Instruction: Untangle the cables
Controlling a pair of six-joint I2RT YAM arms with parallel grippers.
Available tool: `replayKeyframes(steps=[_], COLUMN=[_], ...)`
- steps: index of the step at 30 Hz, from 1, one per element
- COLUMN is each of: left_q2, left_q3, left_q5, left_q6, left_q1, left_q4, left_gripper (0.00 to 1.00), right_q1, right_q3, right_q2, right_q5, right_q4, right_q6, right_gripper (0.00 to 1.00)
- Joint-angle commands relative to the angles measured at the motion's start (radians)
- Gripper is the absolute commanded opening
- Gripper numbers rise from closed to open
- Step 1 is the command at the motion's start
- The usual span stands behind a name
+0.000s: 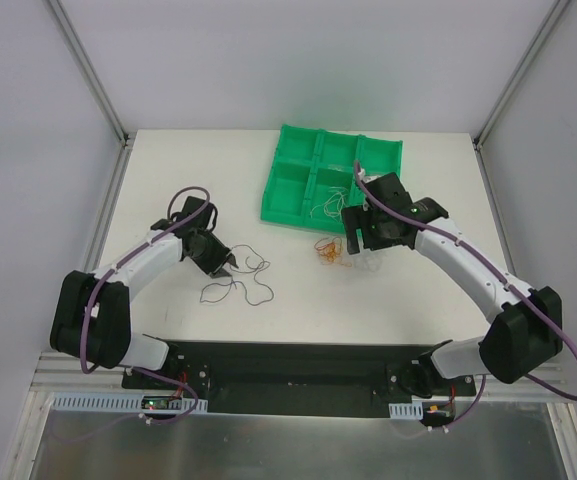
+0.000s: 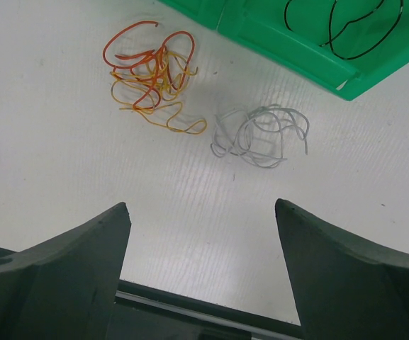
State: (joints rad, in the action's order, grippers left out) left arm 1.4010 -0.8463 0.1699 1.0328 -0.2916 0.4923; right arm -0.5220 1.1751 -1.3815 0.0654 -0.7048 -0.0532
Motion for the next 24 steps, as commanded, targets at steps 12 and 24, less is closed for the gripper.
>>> replayKeyframes(steps=[12,24], left_q2=[0.055,0.211], left_q3=[0.026,-0.125], left_q5=[0.046,0.078], left_q6=[0.058,-0.025], left_q1=[0.028,-0.030], left_q4=[0.051,0.012], left_gripper=[0.75,0.77], right_q1=[0.016,0.043], right_q3=[0.028,0.003], right_q2=[0.012,0.059], right_q5=[-0.035,-0.026], right_q4=[-0.032,-0.033], right_q6=[-0.036,-0.053], right_gripper=[0.86,0.86])
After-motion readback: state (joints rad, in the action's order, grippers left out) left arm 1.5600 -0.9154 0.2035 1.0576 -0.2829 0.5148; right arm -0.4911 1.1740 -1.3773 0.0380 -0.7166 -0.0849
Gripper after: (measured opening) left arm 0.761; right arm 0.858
